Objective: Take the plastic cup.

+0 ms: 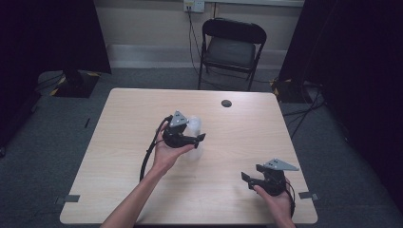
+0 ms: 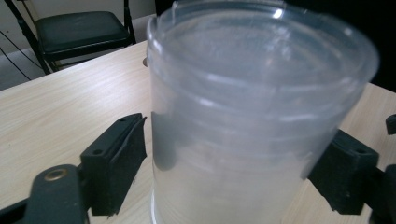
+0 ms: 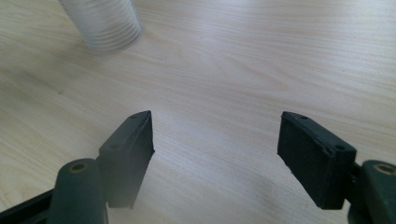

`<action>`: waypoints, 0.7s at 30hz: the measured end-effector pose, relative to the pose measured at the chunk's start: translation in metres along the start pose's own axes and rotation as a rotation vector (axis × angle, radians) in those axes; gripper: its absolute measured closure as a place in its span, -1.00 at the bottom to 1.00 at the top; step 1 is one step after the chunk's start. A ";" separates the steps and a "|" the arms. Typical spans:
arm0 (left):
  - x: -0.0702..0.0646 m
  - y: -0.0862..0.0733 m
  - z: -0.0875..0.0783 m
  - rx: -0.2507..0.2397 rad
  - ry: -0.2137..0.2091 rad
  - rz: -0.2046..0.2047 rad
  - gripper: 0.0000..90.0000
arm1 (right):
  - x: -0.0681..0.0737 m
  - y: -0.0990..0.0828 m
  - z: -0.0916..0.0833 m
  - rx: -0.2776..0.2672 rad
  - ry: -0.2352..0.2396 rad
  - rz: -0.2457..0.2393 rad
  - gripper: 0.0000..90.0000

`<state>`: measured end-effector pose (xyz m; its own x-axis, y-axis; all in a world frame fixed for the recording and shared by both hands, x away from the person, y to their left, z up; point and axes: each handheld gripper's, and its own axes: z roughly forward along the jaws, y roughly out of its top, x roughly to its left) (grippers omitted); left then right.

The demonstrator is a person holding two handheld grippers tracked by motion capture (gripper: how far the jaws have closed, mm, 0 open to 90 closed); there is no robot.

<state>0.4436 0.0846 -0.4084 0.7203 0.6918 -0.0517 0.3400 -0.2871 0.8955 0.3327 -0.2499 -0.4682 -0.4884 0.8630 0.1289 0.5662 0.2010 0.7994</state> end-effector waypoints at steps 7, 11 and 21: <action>0.003 -0.004 0.001 0.015 0.001 0.002 -0.52 | 0.000 0.000 0.001 0.002 0.000 -0.005 -0.41; 0.002 -0.005 0.004 0.021 0.006 0.009 -0.53 | 0.000 0.000 0.002 0.003 0.000 -0.006 -0.41; 0.000 -0.005 0.005 0.021 0.012 0.013 -0.34 | 0.000 0.000 0.001 0.004 0.000 0.000 -0.41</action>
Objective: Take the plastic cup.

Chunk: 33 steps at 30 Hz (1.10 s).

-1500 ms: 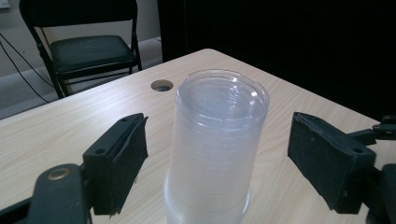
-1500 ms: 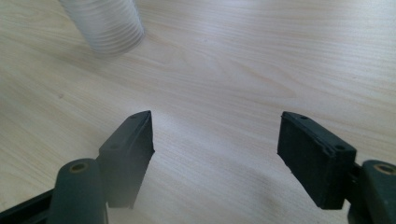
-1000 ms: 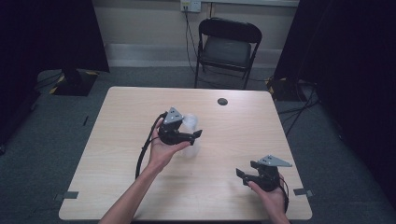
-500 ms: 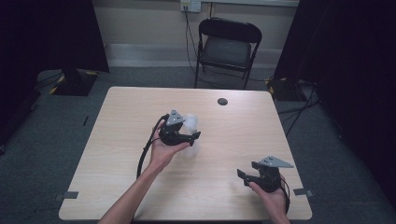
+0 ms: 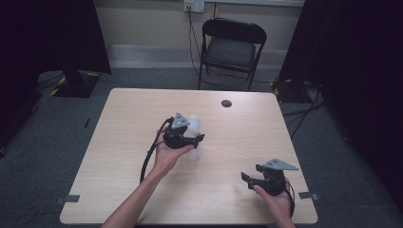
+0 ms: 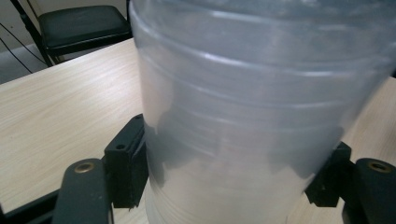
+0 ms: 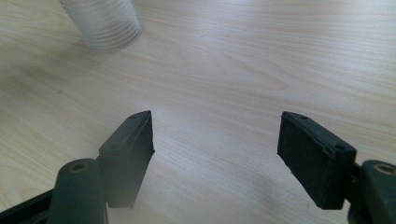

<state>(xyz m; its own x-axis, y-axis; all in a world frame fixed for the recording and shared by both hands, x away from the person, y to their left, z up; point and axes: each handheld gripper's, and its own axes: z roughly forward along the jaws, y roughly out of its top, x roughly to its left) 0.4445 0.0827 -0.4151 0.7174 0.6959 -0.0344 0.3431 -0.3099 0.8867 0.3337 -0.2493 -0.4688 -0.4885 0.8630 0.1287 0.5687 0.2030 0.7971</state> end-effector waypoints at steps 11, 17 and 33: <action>-0.002 0.004 -0.004 -0.022 -0.005 0.001 -0.32 | 0.000 0.000 0.001 0.009 -0.001 0.002 -0.41; -0.006 0.011 -0.010 -0.052 -0.004 0.007 -0.31 | 0.001 0.000 0.001 0.006 0.001 0.002 -0.41; -0.009 0.020 -0.017 -0.103 -0.008 0.001 -0.25 | 0.001 0.001 0.002 0.003 0.002 0.000 -0.41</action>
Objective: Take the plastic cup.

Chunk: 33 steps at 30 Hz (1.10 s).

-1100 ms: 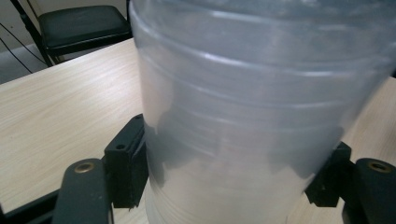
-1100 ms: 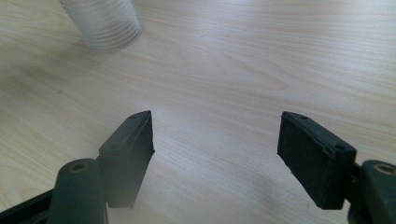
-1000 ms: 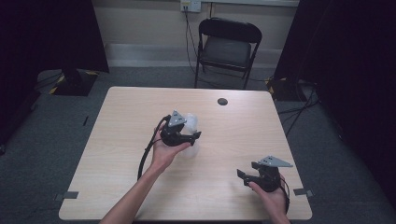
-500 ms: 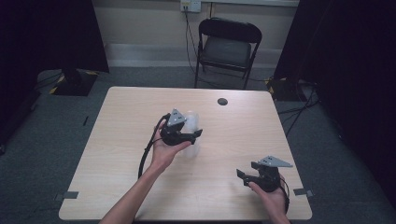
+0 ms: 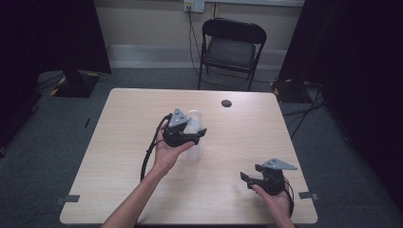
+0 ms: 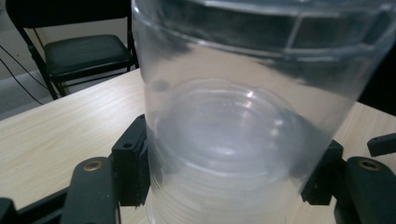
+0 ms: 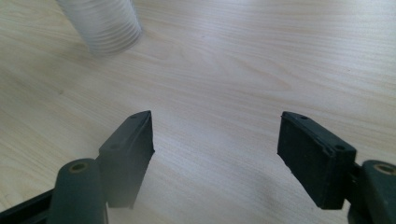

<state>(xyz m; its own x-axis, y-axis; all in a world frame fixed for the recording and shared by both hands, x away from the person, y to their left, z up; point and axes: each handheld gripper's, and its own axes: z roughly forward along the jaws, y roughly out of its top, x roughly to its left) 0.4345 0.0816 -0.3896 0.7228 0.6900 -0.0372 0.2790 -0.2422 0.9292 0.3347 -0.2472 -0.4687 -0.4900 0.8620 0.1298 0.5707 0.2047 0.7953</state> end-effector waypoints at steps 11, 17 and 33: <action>-0.001 0.004 -0.005 -0.052 0.001 0.018 -0.25 | 0.000 0.000 -0.001 -0.002 0.001 0.002 -0.41; -0.002 0.006 -0.008 -0.071 -0.001 0.008 -0.25 | 0.000 0.000 -0.001 -0.010 0.003 0.001 -0.41; 0.001 0.016 -0.020 -0.133 -0.039 -0.025 -0.24 | 0.001 0.000 -0.001 -0.012 0.010 0.000 -0.41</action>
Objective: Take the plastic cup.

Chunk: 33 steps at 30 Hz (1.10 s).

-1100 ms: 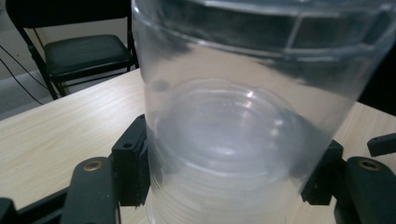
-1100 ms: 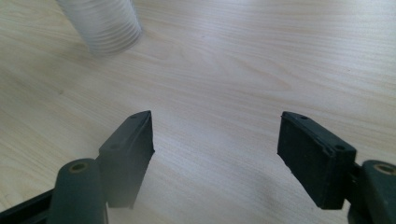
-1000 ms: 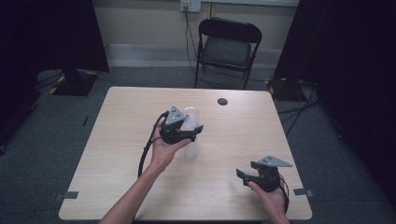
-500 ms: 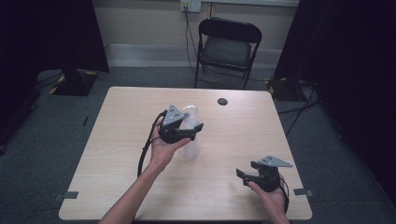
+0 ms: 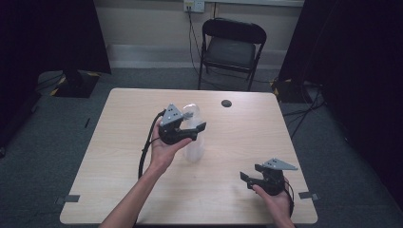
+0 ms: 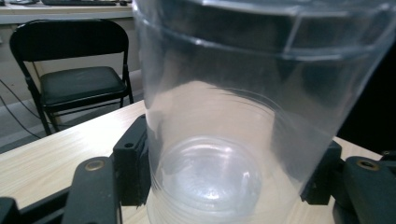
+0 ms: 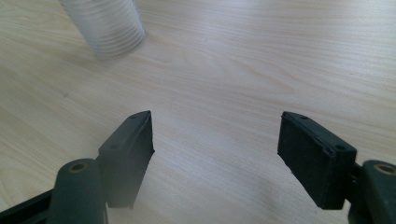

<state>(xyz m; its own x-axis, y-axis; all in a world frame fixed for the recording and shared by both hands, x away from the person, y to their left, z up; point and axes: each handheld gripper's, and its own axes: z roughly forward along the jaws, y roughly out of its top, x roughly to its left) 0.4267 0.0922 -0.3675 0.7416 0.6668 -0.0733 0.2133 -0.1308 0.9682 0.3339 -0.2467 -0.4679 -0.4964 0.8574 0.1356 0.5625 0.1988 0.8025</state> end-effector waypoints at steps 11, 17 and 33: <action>-0.001 0.007 -0.011 -0.035 0.018 -0.024 -0.24 | 0.002 0.000 0.001 -0.001 0.007 -0.002 -0.41; -0.001 0.012 -0.021 -0.049 0.013 -0.059 -0.23 | 0.001 0.000 0.001 0.001 0.007 -0.003 -0.41; 0.003 0.013 -0.051 -0.036 0.038 -0.150 -0.21 | 0.004 0.000 0.002 0.001 0.007 0.009 -0.41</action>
<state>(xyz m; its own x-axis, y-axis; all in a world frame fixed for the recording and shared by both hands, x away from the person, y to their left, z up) 0.3989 0.1301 -0.3425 0.6784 0.7042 -0.2093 0.2963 -0.0015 0.9551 0.3338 -0.2424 -0.4686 -0.4954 0.8561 0.1471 0.5678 0.1910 0.8007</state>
